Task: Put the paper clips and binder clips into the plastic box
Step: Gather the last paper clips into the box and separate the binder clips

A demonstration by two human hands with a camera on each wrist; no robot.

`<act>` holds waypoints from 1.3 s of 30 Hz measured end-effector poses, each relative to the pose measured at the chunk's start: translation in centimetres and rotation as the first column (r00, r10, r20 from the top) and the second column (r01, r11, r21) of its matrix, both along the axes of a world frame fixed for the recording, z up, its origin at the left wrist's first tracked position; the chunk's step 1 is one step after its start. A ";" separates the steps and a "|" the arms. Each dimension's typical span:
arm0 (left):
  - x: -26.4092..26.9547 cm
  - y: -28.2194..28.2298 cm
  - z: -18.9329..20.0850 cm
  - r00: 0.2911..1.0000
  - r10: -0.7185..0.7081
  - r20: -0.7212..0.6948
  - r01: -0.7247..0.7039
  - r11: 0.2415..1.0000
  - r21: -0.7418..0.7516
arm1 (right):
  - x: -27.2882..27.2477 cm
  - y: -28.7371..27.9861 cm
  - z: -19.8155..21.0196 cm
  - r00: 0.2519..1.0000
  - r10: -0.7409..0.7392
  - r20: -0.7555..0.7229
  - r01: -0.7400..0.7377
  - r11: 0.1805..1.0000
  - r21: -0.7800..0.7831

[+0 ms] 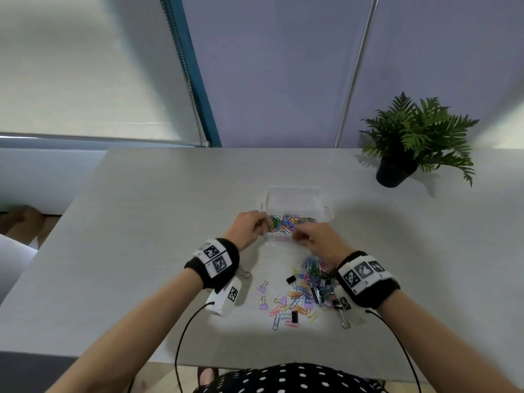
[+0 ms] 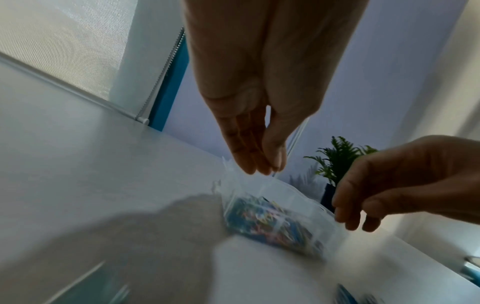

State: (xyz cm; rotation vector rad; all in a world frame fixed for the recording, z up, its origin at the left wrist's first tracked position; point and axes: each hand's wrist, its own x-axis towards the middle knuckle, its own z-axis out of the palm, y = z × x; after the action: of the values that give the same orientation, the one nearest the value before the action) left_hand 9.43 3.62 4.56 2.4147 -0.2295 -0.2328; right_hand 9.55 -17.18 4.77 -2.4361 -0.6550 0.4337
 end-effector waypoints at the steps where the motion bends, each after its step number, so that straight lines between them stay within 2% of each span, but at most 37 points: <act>1: -1.0 0.2 -0.2 0.999 -0.033 -0.028 0.033 0.999 0.003 | -1.1 0.1 -0.2 0.997 0.068 -0.037 -0.068 0.998 -0.016; 5: -4.6 0.5 -1.7 0.988 -0.076 -0.137 0.080 0.996 0.025 | -4.7 0.2 -1.5 0.965 0.244 -0.097 -0.253 0.963 -0.097; 7: -6.4 -0.1 -2.4 0.972 -0.175 -0.160 0.189 0.979 0.080 | -6.2 0.1 -1.9 0.950 0.301 -0.086 -0.311 0.938 -0.152; 10: -9.7 -1.6 -3.3 0.929 -0.329 -0.170 0.353 0.925 0.142 | -8.0 -0.3 -2.7 0.934 0.357 0.010 -0.338 0.894 -0.295; 13: -11.7 -3.1 -4.5 0.923 -0.370 -0.104 0.384 0.873 0.301 | -8.9 -0.5 -4.1 0.916 0.391 0.088 -0.322 0.850 -0.417; 15: -11.9 -3.9 -5.0 0.929 -0.366 -0.057 0.357 0.844 0.401 | -8.8 -0.4 -4.5 0.927 0.356 0.118 -0.278 0.864 -0.419; 19: -10.1 -3.8 -4.8 0.957 -0.289 -0.014 0.269 0.870 0.413 | -7.6 0.0 -4.4 0.969 0.232 0.090 -0.188 0.920 -0.344; 25: -8.1 -1.9 -4.4 0.983 -0.182 -0.010 0.167 0.883 0.439 | -6.0 -0.4 -4.6 0.986 0.164 0.025 -0.150 0.947 -0.284; 28: -8.2 -1.3 -4.6 0.989 -0.140 0.057 0.107 0.915 0.390 | -5.6 -0.7 -4.9 0.993 0.104 0.053 -0.092 0.976 -0.198; 31: -8.7 -0.9 -4.5 0.983 -0.123 0.138 0.079 0.954 0.289 | -5.5 -1.3 -5.0 1.000 0.004 0.016 -0.002 0.995 -0.095; 33: -9.3 -0.6 -4.4 0.977 -0.143 0.157 0.110 0.974 0.197 | -5.5 -1.9 -4.7 0.995 -0.100 -0.007 0.100 0.995 0.005; 35: -9.9 -0.6 -4.2 0.969 -0.224 0.100 0.208 0.967 0.147 | -5.6 -2.3 -4.2 0.974 -0.208 -0.085 0.219 0.966 0.140; 37: -10.5 -0.7 -4.4 0.938 -0.346 0.026 0.336 0.925 0.178 | -5.7 -2.5 -3.6 0.945 -0.253 -0.207 0.302 0.918 0.258; 39: -11.1 -0.9 -4.8 0.918 -0.391 -0.069 0.396 0.886 0.244 | -5.8 -2.5 -3.3 0.936 -0.251 -0.245 0.319 0.899 0.299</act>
State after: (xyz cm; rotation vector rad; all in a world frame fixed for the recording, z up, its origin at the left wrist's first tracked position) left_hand -1.67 2.68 -0.19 2.5956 -0.7258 -0.4943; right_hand 3.76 -19.66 1.50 -2.0843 -0.2490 0.4029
